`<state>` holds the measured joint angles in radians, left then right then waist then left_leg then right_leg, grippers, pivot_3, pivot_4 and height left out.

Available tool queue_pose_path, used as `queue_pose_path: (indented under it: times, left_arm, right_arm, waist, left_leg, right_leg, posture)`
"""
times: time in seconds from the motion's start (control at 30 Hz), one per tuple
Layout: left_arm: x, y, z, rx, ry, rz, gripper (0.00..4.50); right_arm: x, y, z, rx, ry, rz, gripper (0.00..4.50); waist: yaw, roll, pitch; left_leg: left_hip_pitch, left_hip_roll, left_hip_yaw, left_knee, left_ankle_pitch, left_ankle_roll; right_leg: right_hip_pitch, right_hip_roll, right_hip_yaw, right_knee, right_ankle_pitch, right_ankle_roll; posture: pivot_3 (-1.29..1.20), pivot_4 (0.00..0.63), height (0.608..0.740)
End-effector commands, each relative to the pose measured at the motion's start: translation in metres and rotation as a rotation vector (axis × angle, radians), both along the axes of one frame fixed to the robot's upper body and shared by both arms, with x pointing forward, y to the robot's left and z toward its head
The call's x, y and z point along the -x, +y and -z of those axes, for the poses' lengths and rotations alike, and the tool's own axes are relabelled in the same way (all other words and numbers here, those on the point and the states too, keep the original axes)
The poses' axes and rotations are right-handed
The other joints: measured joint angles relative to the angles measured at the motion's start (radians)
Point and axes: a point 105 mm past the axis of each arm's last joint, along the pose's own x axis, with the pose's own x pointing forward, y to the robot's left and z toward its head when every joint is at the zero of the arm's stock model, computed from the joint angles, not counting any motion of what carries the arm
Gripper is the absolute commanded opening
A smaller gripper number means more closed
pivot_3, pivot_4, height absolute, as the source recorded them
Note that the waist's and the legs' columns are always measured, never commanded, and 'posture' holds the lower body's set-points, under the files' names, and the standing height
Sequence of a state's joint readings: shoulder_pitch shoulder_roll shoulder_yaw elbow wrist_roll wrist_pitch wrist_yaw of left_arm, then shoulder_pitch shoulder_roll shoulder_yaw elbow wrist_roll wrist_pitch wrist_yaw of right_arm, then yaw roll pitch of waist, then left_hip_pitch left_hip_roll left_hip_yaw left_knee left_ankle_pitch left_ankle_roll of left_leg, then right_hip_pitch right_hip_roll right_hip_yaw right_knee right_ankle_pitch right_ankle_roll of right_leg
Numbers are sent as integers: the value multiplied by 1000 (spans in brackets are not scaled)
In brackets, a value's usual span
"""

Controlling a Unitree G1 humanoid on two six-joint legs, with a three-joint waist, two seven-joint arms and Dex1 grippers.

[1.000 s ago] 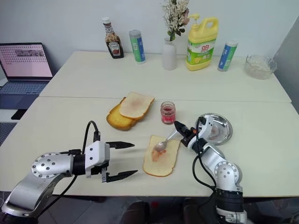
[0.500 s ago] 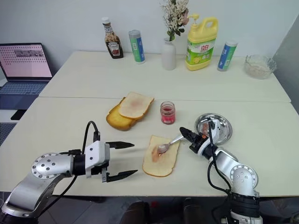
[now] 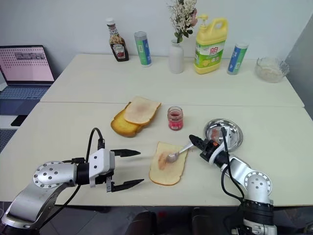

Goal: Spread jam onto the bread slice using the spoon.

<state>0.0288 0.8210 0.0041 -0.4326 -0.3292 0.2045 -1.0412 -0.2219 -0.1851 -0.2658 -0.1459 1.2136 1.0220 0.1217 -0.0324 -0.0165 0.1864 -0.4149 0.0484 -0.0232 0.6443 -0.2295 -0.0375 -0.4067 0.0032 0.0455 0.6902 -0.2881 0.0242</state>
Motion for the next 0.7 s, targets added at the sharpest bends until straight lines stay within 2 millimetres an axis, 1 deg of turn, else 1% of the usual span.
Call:
queue_pose_path:
  times: [0.03, 0.13, 0.2, 0.27, 0.4, 0.47, 0.6, 0.7]
  left_arm:
    - [2, -1, -7, -2, -37, 19, 4500]
    - [2, -1, -6, -3, -37, 19, 4500]
    - [1, -1, -6, -2, -35, 17, 4500]
    - [1, 0, -6, -4, -31, 16, 4500]
    - [0, 1, -6, -6, -33, 11, 4500]
    - [-1, 1, -6, -6, -35, 9, 4500]
    - [0, 1, -6, -6, -35, 9, 4500]
    - [-1, 1, -6, -6, -37, 10, 4500]
  right_arm:
    - [9, 3, -10, 36, -62, -69, 12]
    - [8, 1, -9, 70, -77, -73, 12]
    - [-9, -6, -16, 34, -96, 30, 12]
    - [-21, -11, -19, 10, -97, 105, 12]
    - [-31, -11, -20, -16, -83, 155, 12]
    - [-31, -7, -22, -26, -84, 136, 12]
    - [-12, 16, -27, -32, -91, -22, 12]
    - [2, 21, -23, -13, -84, -107, 12]
  waist:
    - [0, 0, 0]
    - [0, 0, 0]
    - [0, 0, 0]
    - [-1, 0, 0]
    - [0, 0, 0]
    - [0, 0, 0]
    - [0, 0, 0]
    - [0, 0, 0]
  left_leg:
    - [0, 0, 0, 0, 0, 0]
    - [0, 0, 0, 0, 0, 0]
    - [0, 0, 0, 0, 0, 0]
    - [0, 0, 0, 0, 0, 0]
    - [0, 0, 0, 0, 0, 0]
    - [0, 0, 0, 0, 0, 0]
    - [0, 0, 0, 0, 0, 0]
    - [0, 0, 0, 0, 0, 0]
  right_leg:
    - [0, 0, 0, 0, 0, 0]
    - [0, 0, 0, 0, 0, 0]
    - [0, 0, 0, 0, 0, 0]
    - [0, 1, 0, 0, 0, 0]
    - [0, 1, 0, 0, 0, 0]
    - [0, 1, 0, 0, 0, 0]
    - [0, 1, 0, 0, 0, 0]
    - [0, 1, 0, 0, 0, 0]
  posture:
    - [0, 150, 740]
    - [0, 150, 740]
    - [0, 150, 740]
    - [0, 150, 740]
    - [0, 150, 740]
    - [0, 150, 740]
    - [0, 150, 740]
    - [0, 150, 740]
